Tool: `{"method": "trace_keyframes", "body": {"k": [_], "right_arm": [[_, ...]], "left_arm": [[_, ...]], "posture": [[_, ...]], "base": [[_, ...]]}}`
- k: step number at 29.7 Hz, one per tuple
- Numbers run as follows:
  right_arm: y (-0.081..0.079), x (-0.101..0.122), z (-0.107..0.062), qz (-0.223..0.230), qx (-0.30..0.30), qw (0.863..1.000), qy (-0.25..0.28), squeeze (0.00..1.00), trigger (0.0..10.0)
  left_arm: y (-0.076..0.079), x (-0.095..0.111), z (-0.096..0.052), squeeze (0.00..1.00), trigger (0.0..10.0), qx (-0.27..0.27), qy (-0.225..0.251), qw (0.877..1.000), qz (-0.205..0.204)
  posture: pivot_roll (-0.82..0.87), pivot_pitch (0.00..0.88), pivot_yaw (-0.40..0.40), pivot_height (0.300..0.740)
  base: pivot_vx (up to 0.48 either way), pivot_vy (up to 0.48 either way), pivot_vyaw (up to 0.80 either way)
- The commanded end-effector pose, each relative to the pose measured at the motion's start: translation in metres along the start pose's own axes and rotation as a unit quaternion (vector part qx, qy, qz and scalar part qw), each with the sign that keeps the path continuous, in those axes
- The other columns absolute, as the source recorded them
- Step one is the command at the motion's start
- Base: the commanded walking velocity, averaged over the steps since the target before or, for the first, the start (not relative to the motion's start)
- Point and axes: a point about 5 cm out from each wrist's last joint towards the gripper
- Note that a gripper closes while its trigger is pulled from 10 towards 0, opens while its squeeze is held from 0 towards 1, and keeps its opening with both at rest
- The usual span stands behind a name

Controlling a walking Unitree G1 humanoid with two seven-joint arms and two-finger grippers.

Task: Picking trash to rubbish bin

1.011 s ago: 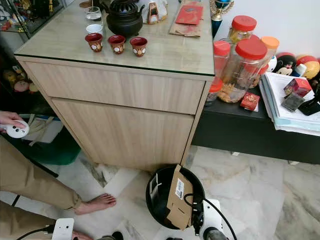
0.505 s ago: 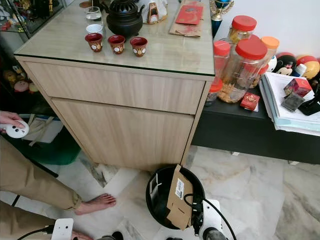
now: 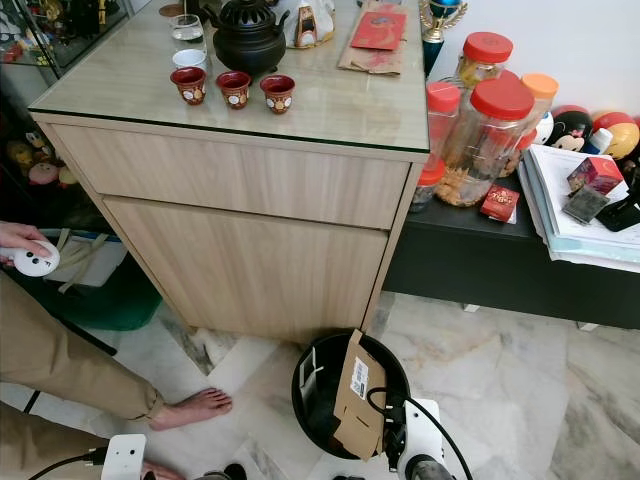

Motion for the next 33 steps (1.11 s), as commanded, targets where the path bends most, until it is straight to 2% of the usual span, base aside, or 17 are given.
{"method": "trace_keyframes", "body": {"k": [1, 33], "right_arm": [[0.0033, -0.0064, -0.0014, 0.007, -0.006, 1.0, -0.01, 0.0, 10.0], [0.0038, -0.0041, -0.0011, 0.013, -0.005, 1.0, -0.008, 0.0, 10.0]], "left_arm": [[0.0, -0.0094, -0.0023, 0.0, 10.0, -0.003, -0.014, 1.0, 0.002], [0.0031, -0.007, -0.0026, 0.0, 10.0, 0.0, -0.005, 1.0, -0.012]], "posture": [[0.09, 0.173, -0.025, 0.74], [0.09, 0.17, -0.033, 0.74]], "base": [[0.0, 0.0, 0.0], [0.0, 0.0, 0.0]]}}
Point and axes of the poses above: a point about 5 cm out from each wrist's last joint towards the gripper, its own z axis pointing out of the wrist towards the gripper, its own x axis along the axis of the wrist's last joint, y = z × x, and after that the axes turned 12 degrees about z, right-handed
